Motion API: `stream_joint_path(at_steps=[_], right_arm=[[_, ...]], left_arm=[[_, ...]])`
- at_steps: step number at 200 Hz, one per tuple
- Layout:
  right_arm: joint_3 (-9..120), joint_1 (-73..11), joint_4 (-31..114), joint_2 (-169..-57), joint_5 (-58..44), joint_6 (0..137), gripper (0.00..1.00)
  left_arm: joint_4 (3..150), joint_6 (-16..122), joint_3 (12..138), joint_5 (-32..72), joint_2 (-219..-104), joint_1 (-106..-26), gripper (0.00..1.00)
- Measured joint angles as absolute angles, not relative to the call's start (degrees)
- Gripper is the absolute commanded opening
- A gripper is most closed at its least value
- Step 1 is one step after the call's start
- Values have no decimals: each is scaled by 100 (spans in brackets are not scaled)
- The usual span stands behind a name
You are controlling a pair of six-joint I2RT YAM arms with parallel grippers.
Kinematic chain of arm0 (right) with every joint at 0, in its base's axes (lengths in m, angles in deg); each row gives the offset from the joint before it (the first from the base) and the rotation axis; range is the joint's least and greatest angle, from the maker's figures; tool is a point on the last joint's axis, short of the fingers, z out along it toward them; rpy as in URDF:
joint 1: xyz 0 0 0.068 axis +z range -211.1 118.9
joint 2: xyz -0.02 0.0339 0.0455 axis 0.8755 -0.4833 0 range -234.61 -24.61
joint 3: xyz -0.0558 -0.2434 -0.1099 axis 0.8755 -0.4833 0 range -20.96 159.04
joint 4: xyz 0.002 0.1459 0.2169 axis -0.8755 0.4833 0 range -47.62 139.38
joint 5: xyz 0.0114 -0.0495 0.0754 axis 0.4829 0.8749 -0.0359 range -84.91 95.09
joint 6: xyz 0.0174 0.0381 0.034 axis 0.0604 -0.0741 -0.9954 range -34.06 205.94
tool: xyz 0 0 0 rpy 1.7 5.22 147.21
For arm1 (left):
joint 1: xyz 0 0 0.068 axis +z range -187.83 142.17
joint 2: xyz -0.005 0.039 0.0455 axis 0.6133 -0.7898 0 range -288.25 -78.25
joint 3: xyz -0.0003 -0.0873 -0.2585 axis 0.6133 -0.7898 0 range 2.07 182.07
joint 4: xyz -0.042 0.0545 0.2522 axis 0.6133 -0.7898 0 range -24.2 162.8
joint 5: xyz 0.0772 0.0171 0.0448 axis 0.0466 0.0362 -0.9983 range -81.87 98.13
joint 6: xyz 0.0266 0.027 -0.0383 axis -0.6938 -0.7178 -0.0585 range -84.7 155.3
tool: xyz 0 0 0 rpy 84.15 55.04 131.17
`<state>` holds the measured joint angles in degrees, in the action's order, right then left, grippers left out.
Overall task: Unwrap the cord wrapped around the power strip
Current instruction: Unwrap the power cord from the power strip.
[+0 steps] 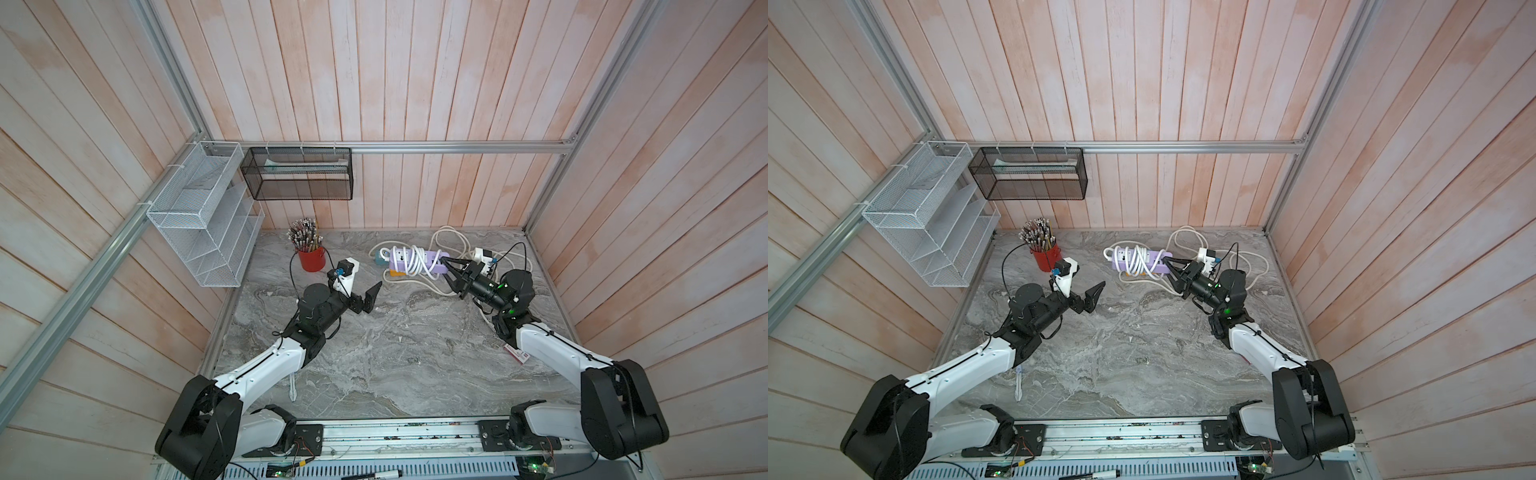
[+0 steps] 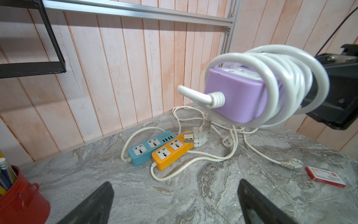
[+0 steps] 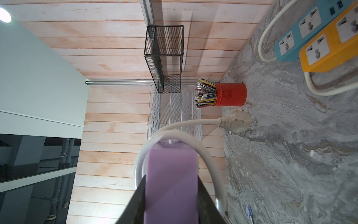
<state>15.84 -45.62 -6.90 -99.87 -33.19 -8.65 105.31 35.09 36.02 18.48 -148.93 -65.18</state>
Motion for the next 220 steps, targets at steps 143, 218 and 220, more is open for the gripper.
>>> stream_joint_path(at_steps=[143, 218, 220], right_arm=[[2263, -4317, -661, -10173, -3389, -1160, 23], [2325, -4111, -677, -10188, -3400, -1416, 23], [2325, -4107, -677, -10188, -3400, -1420, 23]], left_arm=[[11602, 3507, 3375, 1811, -15153, -6835, 98], [12524, 3627, 3622, 1809, -15839, -6905, 96], [12540, 3632, 3633, 1809, -15850, -6907, 96]])
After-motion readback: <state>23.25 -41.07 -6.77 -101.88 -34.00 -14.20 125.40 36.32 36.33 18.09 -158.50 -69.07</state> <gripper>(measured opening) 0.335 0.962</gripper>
